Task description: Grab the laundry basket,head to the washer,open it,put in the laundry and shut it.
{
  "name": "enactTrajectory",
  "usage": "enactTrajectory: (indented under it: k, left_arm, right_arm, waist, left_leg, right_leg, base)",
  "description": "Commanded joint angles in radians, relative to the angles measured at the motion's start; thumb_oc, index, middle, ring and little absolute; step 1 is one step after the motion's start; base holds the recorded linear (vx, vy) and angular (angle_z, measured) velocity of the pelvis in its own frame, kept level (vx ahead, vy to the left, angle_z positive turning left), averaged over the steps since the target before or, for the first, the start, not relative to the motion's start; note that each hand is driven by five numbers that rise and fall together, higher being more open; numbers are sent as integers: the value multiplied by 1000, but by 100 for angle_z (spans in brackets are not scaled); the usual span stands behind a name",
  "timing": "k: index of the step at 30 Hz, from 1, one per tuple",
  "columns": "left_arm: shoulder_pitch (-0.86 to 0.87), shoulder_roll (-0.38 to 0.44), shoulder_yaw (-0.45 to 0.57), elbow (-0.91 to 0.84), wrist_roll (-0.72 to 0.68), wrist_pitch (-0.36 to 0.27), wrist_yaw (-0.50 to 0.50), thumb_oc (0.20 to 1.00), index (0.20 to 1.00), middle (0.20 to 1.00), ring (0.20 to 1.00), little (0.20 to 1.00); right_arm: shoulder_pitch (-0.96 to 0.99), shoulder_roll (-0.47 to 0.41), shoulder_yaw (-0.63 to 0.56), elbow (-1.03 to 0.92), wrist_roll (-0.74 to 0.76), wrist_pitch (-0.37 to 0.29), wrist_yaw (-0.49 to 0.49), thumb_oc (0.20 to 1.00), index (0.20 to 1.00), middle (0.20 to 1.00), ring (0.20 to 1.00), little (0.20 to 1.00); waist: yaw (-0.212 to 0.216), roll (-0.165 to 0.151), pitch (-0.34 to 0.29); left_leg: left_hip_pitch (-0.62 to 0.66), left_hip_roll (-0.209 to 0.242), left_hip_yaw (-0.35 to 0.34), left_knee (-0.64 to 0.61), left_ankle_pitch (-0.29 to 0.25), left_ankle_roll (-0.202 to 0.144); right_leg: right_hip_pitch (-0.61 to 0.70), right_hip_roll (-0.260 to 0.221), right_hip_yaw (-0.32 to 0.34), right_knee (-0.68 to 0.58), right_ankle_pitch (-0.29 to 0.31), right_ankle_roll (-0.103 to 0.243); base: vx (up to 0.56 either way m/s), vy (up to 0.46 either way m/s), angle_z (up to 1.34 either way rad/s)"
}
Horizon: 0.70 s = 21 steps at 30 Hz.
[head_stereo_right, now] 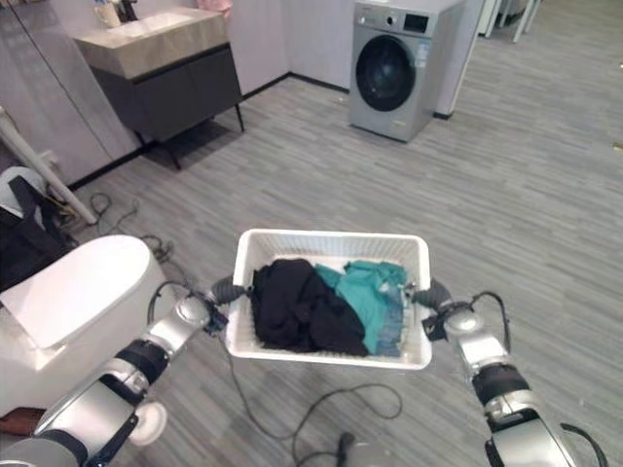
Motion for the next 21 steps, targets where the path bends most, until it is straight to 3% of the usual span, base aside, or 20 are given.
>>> enactTrajectory:
  k: [1,3,5,7,8,10,11,12,13,14,16,17,18,21]
  left_arm:
    - [-103,51,8,-40,-22,-55,32,200,200,200,200,200]
    - [-107,42,1,-44,-29,-50,28,200,200,200,200,200]
    - [-104,41,8,-48,-32,-52,26,200,200,200,200,200]
    - [-106,44,10,-39,-33,-55,28,200,200,200,200,200]
    - [-108,47,10,-37,-35,-58,29,200,200,200,200,200]
    - [-104,54,9,-26,-47,-65,31,200,200,200,200,200]
    - [-95,67,14,-21,-64,-69,33,200,200,200,200,200]
    - [-79,89,28,-28,-84,-77,37,200,200,200,200,200]
    - [-74,93,30,-33,-87,-84,36,200,200,200,200,200]
    - [-66,98,32,-38,-87,-93,42,200,200,200,200,200]
    - [-110,114,3,-16,-68,-95,49,200,200,200,200,200]
    - [-168,102,-30,-8,-41,-99,56,200,200,200,200,200]
    - [-168,102,-31,-8,-41,-99,56,200,200,200,200,200]
    - [-206,86,-68,-10,-29,-97,55,200,200,200,200,200]
  right_arm:
    - [-52,-59,-25,-54,49,-63,-44,200,200,200,200,200]
    - [-47,-54,-32,-53,57,-61,-51,200,200,200,200,200]
    - [-30,-47,-34,-67,50,-61,-49,200,200,200,200,200]
    - [-29,-39,-32,-61,41,-66,-51,200,200,200,200,200]
    - [-31,-33,-30,-57,38,-68,-50,200,200,200,200,200]
    - [-51,-10,-12,-25,30,-79,-55,200,200,200,200,200]
    - [-76,8,6,-1,23,-78,-54,200,200,200,200,200]
    - [-116,33,32,29,14,-76,-42,200,200,200,200,200]
    - [-131,39,45,44,10,-74,-37,200,200,200,200,200]
    - [-129,41,40,50,-2,-76,-35,200,200,200,200,200]
    - [-106,38,27,39,-4,-73,-33,200,200,200,200,200]
    - [-75,29,-8,41,-1,-79,-45,200,200,200,200,200]
    - [-75,29,-8,41,-1,-79,-45,200,200,200,200,200]
    - [-86,24,-22,80,-1,-86,-51,200,200,200,200,200]
  waist:
    - [36,-4,-35]
    - [47,-2,-28]
    - [70,6,-27]
    - [100,19,-27]
    - [110,29,-33]
    - [141,36,-26]
    - [175,40,-24]
    - [198,54,-27]
    - [203,66,-40]
    - [202,73,-62]
    - [204,47,-92]
    - [172,26,-102]
    - [173,24,-103]
    - [139,43,-92]
  left_leg:
    - [-48,-22,60,-50,-127,55]
    - [-111,-22,85,-124,-160,56]
    - [-140,-53,97,-267,-179,54]
    - [-144,-67,81,-527,-182,42]
    - [-141,-61,68,-649,-158,34]
    - [-120,-51,20,-818,-108,15]
    - [-129,-44,-77,-884,-95,3]
    - [-105,-32,-162,-880,-84,-16]
    - [-78,-12,-154,-887,-89,-16]
    - [-63,10,-67,-852,-83,-17]
    - [-43,-36,-39,-823,-133,22]
    - [-14,-94,-14,-821,-179,71]
    - [-16,-96,-12,-820,-179,72]
    - [43,-102,13,-842,-212,107]
  right_leg:
    - [81,-49,65,-166,42,99]
    - [110,-44,58,-181,29,107]
    - [135,-31,68,-190,13,116]
    - [175,-18,82,-200,-25,134]
    - [186,-12,86,-200,-37,139]
    - [225,-10,98,-188,-74,147]
    - [248,-10,142,-173,-98,148]
    - [266,-19,199,-150,-118,159]
    - [276,-22,210,-149,-134,167]
    - [298,-48,217,-147,-131,180]
    - [286,-89,237,-63,-120,210]
    - [228,-92,244,133,-18,245]
    - [225,-93,245,137,-21,245]
    - [101,-86,188,407,76,284]
  base:
    - [192,-201,11]
    - [235,-62,10]
    - [296,28,-3]
    - [368,84,-29]
    - [405,88,-58]
    - [447,98,-66]
    - [598,200,-69]
    - [560,231,-139]
    - [557,368,-255]
    - [544,426,-270]
    - [564,469,-135]
    - [371,322,-18]
    - [329,322,35]
    - [183,239,76]
